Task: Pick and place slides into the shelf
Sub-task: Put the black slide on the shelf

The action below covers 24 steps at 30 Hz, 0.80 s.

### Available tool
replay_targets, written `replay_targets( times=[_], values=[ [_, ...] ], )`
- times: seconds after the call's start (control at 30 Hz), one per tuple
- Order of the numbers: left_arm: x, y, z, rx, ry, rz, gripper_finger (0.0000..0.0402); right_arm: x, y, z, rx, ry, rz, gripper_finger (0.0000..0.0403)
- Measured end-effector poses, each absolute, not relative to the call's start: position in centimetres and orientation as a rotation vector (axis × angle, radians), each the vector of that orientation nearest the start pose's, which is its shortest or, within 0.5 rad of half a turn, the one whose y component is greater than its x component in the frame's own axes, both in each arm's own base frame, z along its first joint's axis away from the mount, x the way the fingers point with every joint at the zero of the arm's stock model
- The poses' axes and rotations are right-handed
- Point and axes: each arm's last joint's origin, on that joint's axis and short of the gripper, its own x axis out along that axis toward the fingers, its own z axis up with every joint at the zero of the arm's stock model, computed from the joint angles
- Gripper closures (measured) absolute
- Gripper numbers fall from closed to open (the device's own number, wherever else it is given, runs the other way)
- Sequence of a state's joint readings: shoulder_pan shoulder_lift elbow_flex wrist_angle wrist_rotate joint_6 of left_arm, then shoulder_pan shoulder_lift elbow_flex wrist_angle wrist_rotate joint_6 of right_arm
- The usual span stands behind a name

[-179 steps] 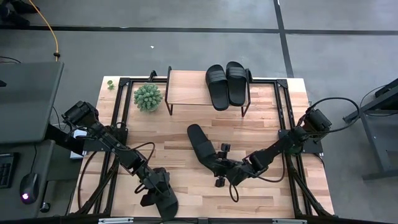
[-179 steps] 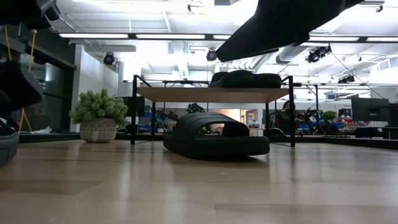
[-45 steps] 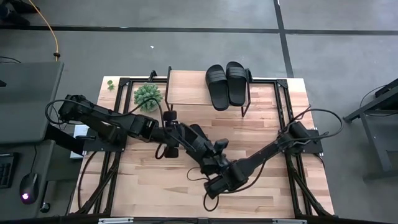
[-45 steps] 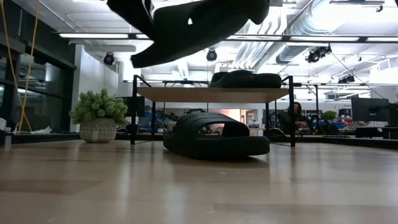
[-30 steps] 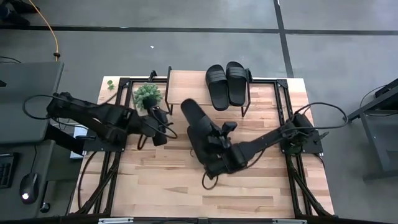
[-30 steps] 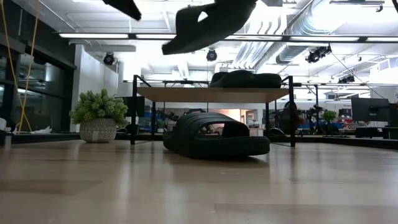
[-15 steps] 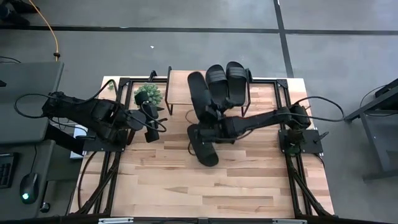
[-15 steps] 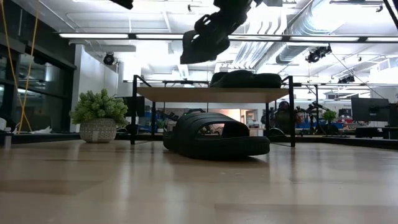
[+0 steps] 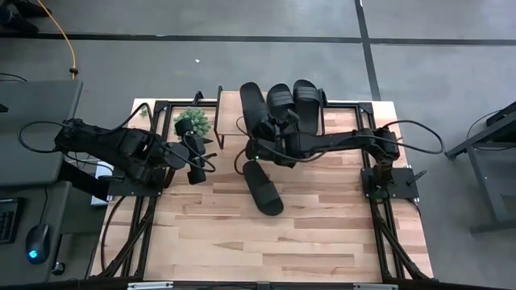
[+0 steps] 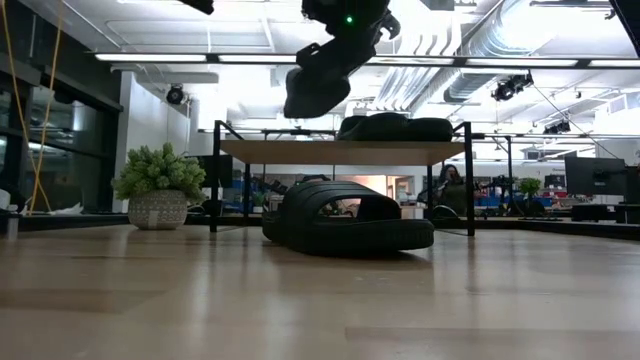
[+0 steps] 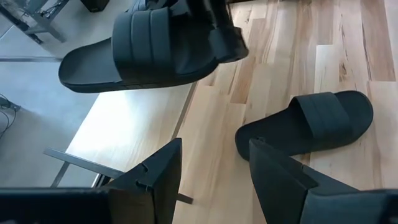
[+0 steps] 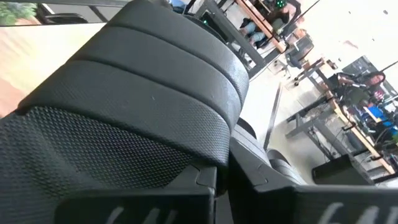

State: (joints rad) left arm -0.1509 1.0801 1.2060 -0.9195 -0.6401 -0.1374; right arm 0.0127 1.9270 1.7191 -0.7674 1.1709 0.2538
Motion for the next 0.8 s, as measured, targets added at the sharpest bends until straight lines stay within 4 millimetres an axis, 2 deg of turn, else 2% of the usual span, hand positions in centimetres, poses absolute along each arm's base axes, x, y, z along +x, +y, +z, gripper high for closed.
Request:
replay_targets(
  times=[0.4,0.8],
  values=[
    [19.5,-1.2,36.2,0.190,0.707,0.508,0.0232,41.6,-5.0,28.5,-0.265,0.709,-1.151,0.0403],
    [19.5,-1.2,36.1,0.189,0.714,0.508,0.0232,43.0,-5.5,26.0,-0.272,0.737,-1.151,0.0403]
  ],
)
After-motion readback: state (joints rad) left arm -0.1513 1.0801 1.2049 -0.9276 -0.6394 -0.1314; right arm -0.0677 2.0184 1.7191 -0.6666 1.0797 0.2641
